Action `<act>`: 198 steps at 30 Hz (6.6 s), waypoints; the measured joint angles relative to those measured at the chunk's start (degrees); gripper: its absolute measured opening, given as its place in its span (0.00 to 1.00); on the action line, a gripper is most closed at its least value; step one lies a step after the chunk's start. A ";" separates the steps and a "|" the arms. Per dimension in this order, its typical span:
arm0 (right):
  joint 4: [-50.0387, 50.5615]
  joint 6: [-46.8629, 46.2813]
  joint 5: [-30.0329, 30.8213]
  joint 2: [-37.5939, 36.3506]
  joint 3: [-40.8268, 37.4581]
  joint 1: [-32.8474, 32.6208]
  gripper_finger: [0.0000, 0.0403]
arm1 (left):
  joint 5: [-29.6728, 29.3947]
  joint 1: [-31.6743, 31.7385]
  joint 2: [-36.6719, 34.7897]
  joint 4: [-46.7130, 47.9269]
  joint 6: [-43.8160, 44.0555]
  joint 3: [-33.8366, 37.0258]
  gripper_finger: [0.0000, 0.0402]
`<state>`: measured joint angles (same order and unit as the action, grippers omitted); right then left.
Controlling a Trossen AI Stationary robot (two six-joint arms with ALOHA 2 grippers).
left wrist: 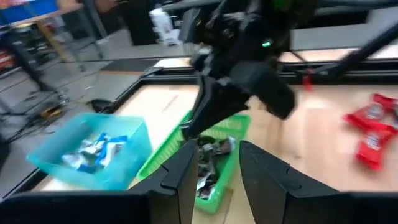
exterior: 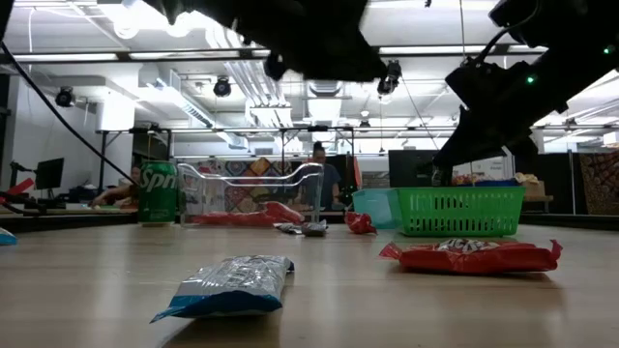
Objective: Sort candy
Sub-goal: Put the brown chocolate bar into the green bin, then put the white chocolate bar into the blue bin
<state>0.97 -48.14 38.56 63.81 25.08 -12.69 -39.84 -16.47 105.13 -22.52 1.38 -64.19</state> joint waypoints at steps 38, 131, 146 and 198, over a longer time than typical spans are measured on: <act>20.16 4.92 -1.07 -0.17 15.97 0.00 0.37 | 29.03 -1.75 -18.17 81.20 42.13 3.38 0.25; 20.38 6.63 -1.49 -0.17 15.80 -3.06 0.37 | 33.27 -10.27 -14.50 51.29 13.00 21.58 0.22; -5.00 28.51 -8.25 8.06 15.17 -5.66 0.37 | 21.69 -7.41 -23.02 14.66 -0.04 21.98 0.04; -36.13 49.15 -24.99 16.35 15.28 -4.26 0.05 | 23.67 -2.38 -9.69 -15.64 1.07 22.74 0.27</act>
<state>-35.16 1.01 13.57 80.16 40.36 -16.94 -16.16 -18.85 95.44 -38.15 2.44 -41.45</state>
